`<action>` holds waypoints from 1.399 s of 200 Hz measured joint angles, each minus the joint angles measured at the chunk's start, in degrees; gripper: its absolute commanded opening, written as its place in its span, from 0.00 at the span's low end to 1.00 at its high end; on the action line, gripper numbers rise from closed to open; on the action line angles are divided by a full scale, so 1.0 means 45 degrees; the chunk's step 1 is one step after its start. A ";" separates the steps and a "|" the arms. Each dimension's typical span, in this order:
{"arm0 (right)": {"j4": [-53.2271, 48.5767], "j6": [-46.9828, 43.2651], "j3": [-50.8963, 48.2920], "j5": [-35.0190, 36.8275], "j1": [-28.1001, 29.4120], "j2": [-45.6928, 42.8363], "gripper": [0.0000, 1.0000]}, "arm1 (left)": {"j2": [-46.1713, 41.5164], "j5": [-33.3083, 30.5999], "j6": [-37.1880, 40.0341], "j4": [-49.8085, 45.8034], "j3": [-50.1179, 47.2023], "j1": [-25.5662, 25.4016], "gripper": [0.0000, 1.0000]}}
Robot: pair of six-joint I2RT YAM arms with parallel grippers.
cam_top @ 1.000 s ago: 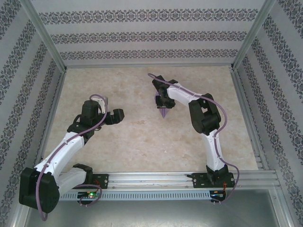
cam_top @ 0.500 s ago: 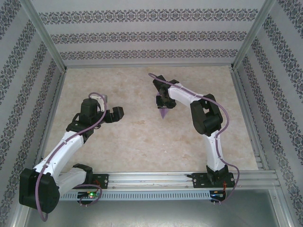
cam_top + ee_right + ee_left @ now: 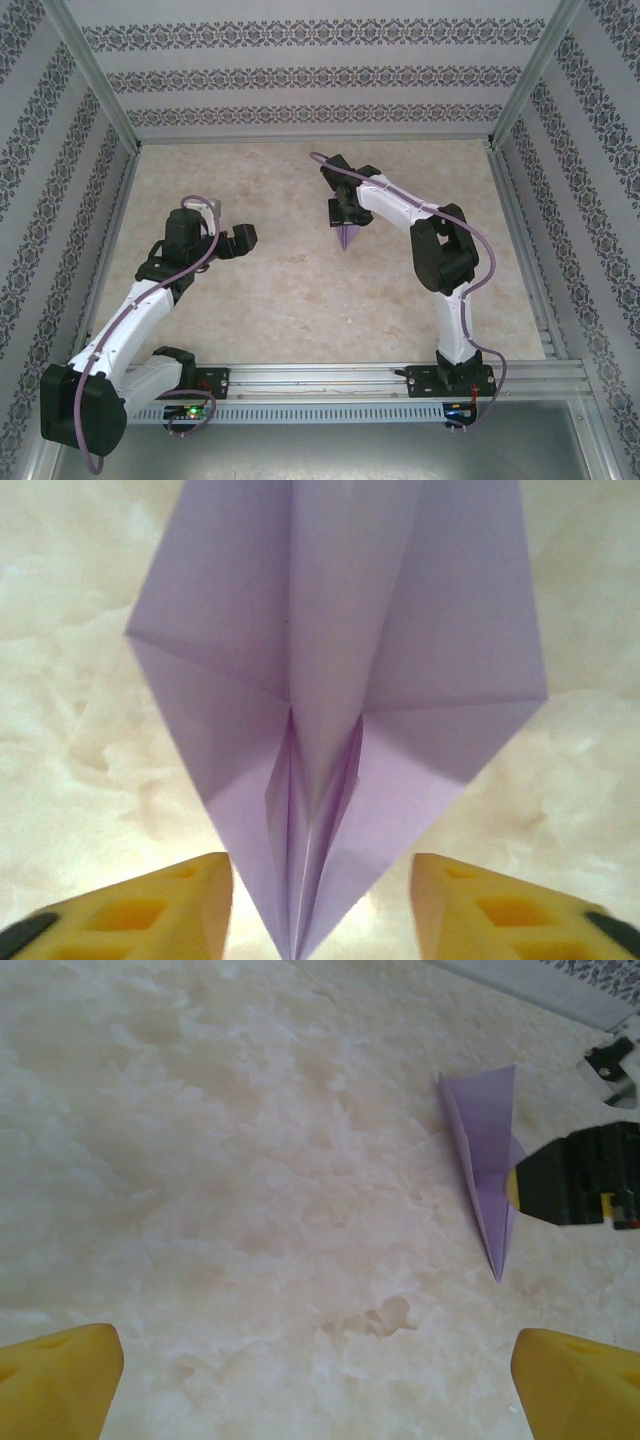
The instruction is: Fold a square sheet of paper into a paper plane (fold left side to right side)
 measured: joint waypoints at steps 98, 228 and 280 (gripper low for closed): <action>0.1428 -0.1229 -0.6013 0.1923 0.0423 -0.8242 0.98 | -0.0753 -0.2166 -0.0175 0.0447 -0.0335 0.1112 1.00; 0.9330 -0.4099 -1.5640 0.0646 -0.6382 -1.4586 0.98 | 0.3410 -0.4376 0.2764 0.5251 -0.2463 0.2050 1.00; 1.3299 -0.4449 -1.7150 -0.0291 -0.6853 -1.2934 0.98 | 0.5319 -0.3502 0.3696 0.8034 -0.2613 0.2123 1.00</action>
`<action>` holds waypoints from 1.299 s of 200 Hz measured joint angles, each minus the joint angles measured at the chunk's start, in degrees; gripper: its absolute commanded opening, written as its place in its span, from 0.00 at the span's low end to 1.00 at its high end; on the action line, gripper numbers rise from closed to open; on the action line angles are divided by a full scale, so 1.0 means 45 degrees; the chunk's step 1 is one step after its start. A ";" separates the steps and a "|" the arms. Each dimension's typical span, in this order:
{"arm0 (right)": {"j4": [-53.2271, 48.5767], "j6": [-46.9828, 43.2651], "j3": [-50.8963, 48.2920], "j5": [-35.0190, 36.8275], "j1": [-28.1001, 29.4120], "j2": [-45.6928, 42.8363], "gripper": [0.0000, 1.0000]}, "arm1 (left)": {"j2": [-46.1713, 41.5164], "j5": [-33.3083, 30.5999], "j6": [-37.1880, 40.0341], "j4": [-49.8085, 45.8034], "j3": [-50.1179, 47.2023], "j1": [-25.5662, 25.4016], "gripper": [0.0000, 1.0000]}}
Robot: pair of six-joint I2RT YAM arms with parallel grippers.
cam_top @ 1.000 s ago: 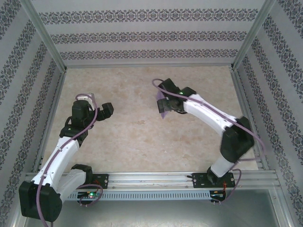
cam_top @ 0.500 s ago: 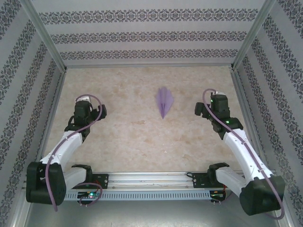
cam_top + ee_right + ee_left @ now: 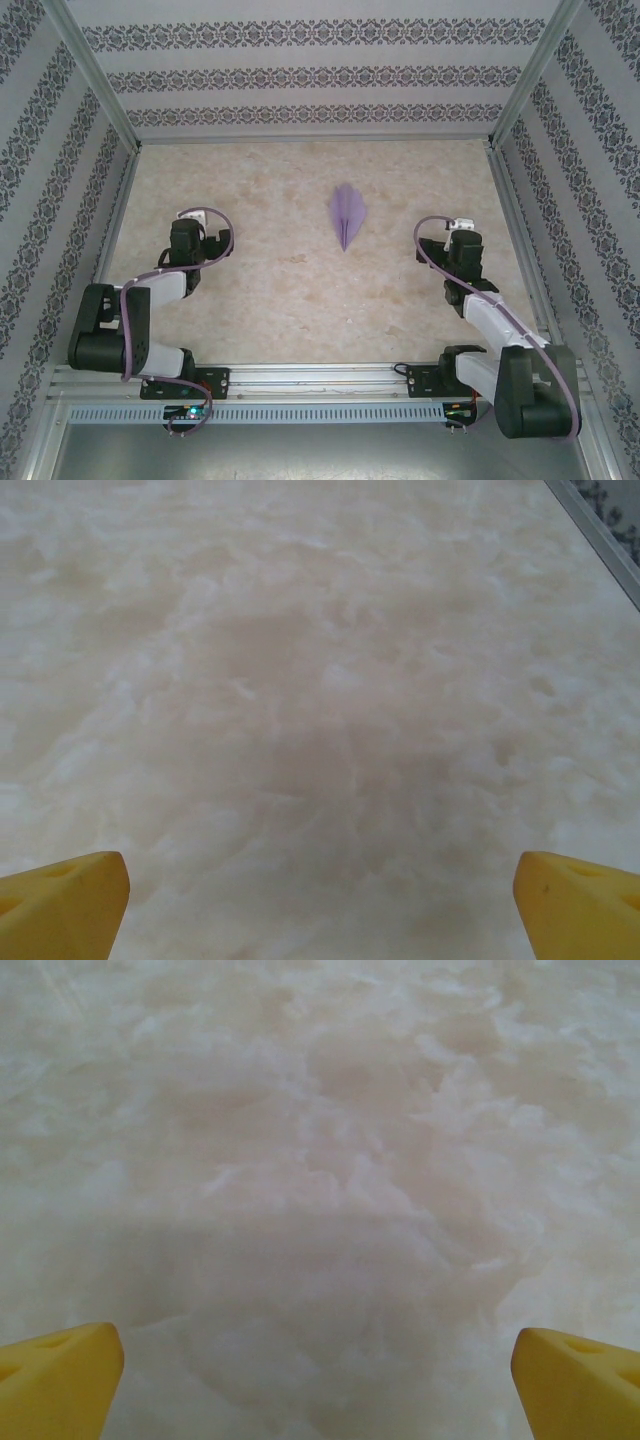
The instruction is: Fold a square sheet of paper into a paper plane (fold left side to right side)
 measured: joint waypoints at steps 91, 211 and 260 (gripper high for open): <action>0.6071 -0.0350 -0.0418 -0.1379 -0.0335 0.2861 0.98 | 0.2254 0.2016 0.1103 0.5571 -0.1409 0.0661 0.99; 0.9539 -0.0583 -0.0228 -0.1914 -0.0330 0.5814 0.98 | 0.2259 0.2977 0.1370 0.7130 -0.1501 0.0748 0.99; 0.9360 -0.0622 0.0112 -0.1749 -0.0296 0.5814 0.98 | 0.2259 0.2215 0.1360 0.7038 -0.1326 0.0748 1.00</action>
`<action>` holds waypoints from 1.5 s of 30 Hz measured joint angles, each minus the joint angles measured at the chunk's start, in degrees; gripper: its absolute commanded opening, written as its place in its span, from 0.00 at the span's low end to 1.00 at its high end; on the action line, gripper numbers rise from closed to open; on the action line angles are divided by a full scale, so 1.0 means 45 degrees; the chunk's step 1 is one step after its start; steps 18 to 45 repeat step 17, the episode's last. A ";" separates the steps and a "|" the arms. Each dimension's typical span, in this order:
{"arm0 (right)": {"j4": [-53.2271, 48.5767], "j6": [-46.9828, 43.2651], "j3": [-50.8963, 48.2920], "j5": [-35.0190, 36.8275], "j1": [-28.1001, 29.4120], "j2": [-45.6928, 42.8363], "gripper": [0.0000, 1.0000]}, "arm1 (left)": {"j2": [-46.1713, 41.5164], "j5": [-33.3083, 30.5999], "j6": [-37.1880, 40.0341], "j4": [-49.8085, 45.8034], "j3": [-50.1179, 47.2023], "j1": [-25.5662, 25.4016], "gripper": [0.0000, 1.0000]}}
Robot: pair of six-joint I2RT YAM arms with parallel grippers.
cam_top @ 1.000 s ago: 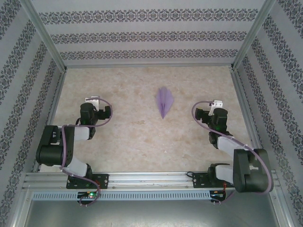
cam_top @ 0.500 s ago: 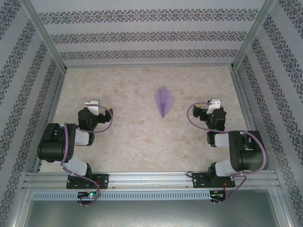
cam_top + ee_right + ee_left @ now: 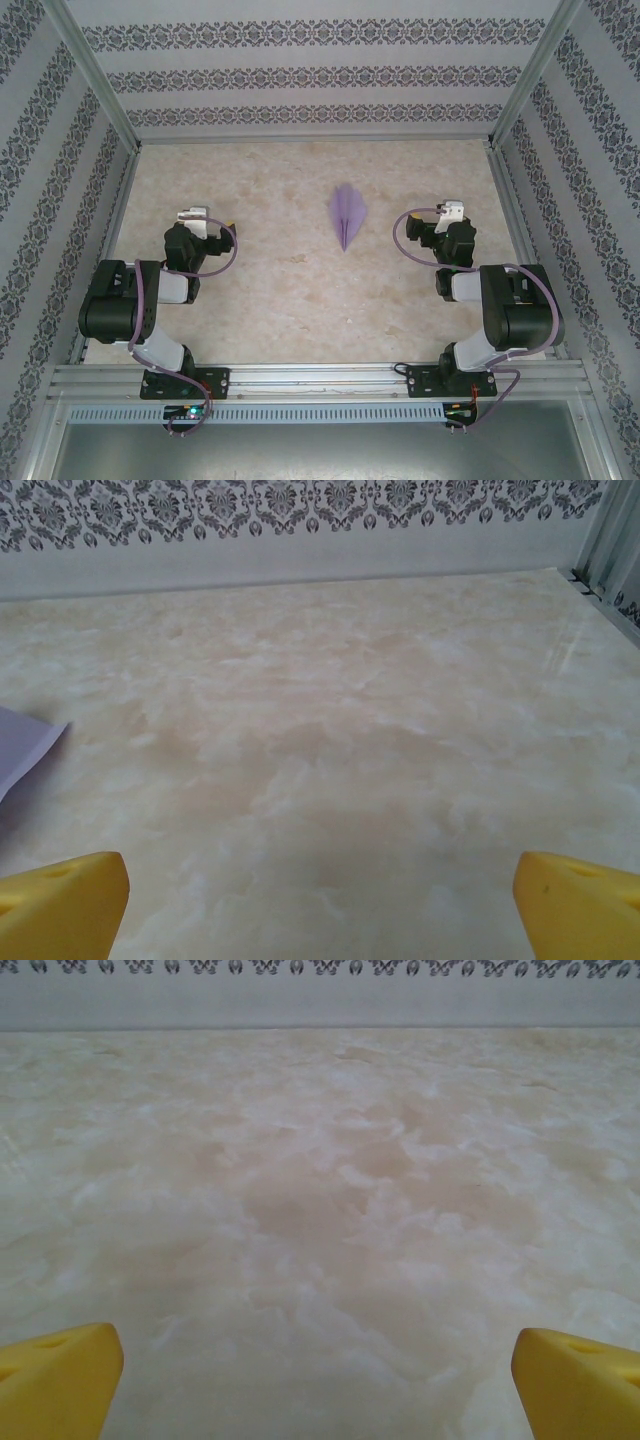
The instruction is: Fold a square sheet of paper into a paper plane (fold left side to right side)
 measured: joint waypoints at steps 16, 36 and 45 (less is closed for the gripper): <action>-0.0170 -0.0340 0.0010 0.0525 0.0418 0.0000 0.98 | 0.0000 -0.0194 0.0000 -0.0024 0.0000 0.0000 1.00; -0.0175 -0.0340 0.0010 0.0525 0.0418 0.0000 0.98 | 0.0000 -0.0194 0.0000 -0.0024 0.0000 0.0000 0.99; -0.0175 -0.0340 0.0010 0.0525 0.0418 0.0000 0.98 | 0.0000 -0.0194 0.0000 -0.0024 0.0000 0.0000 0.99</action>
